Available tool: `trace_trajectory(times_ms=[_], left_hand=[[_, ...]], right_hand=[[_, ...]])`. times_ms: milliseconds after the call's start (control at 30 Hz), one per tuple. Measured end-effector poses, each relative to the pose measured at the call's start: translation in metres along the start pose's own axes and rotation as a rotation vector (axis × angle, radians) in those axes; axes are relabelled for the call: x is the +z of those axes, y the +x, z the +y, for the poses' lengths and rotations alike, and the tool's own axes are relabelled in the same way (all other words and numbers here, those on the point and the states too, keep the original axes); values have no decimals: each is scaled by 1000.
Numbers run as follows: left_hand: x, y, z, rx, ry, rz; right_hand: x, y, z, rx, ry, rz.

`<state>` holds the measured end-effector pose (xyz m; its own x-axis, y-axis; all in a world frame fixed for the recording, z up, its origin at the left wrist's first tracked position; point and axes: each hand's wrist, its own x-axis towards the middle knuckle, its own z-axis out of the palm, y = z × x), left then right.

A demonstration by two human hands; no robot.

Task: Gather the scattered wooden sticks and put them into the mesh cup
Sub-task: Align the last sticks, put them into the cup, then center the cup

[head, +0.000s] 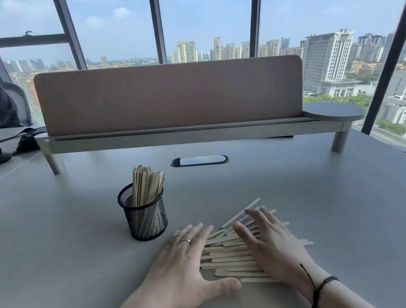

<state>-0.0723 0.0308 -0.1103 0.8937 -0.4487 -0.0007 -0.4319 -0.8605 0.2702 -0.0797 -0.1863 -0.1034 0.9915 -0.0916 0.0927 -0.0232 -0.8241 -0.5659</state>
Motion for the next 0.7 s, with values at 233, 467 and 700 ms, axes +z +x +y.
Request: trace_trajectory(times_ms=[233, 467, 700], left_hand=[[1, 0, 8, 71, 19, -13], [2, 2, 13, 61, -32, 84], [2, 3, 13, 25, -9, 80]], right_hand=[[-10, 25, 15, -68, -36, 139], [-11, 34, 23, -89, -276, -35], [-7, 33, 22, -107, -293, -78]])
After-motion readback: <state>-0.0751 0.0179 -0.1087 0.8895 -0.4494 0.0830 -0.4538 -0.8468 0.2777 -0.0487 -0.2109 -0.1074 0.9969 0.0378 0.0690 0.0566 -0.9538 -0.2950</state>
